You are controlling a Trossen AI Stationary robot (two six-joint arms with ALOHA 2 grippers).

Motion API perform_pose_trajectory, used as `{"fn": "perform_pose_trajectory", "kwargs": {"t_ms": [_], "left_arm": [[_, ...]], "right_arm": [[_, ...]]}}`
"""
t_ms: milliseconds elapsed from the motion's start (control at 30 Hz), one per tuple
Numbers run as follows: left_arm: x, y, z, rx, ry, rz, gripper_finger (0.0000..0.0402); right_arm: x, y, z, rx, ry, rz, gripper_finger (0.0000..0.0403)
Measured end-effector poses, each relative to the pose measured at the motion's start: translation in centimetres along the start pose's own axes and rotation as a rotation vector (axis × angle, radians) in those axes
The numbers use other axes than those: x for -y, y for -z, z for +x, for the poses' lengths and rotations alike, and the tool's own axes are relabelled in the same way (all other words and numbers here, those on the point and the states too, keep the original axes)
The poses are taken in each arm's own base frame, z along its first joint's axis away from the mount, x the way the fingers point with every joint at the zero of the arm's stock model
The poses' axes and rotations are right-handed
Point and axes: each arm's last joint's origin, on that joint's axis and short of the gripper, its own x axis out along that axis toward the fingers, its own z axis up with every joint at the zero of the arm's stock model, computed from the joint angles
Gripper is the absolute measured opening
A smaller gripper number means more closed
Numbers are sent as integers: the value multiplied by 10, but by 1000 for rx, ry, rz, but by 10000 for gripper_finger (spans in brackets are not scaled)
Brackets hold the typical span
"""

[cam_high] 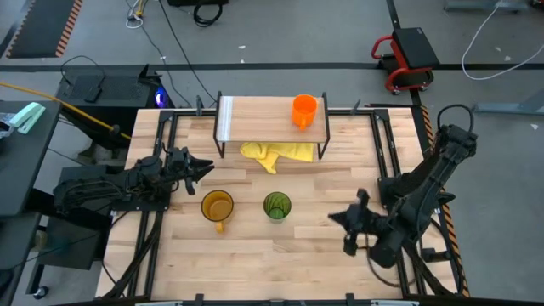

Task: Stack small to large cups/mugs on shelf
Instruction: Put the yellow mug on the shelf

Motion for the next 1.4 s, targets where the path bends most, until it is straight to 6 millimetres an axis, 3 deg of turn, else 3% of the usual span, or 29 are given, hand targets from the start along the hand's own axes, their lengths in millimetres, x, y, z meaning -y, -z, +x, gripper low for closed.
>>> {"fn": "perform_pose_trajectory", "kwargs": {"t_ms": [133, 267, 533, 667, 833, 967, 1133, 1400], "left_arm": [[0, -1, 0, 7, 2, -26, 114], [0, -1, 0, 11, 4, -44, 112], [2, -5, 0, 47, 26, -54, 97], [7, -7, -1, 4, 134, -29, 89], [19, -26, -6, 9, 203, -20, 74], [30, -40, -8, -94, 183, 8, 65], [40, -51, -4, -320, 19, 44, 62], [72, -69, 16, -708, -164, -56, 61]], "right_arm": [[3, 35, 15, 103, -139, 45, 10], [10, 57, 31, 186, -203, 24, 13], [31, 78, 63, 204, -122, 6, 12], [42, 86, 72, 189, -77, -10, 10], [52, 98, 77, 191, -72, 24, 14], [61, 110, 80, 197, -76, 68, 15], [67, 116, 82, 191, -65, 101, 13], [66, 120, 84, 182, -53, 86, 19]]}}
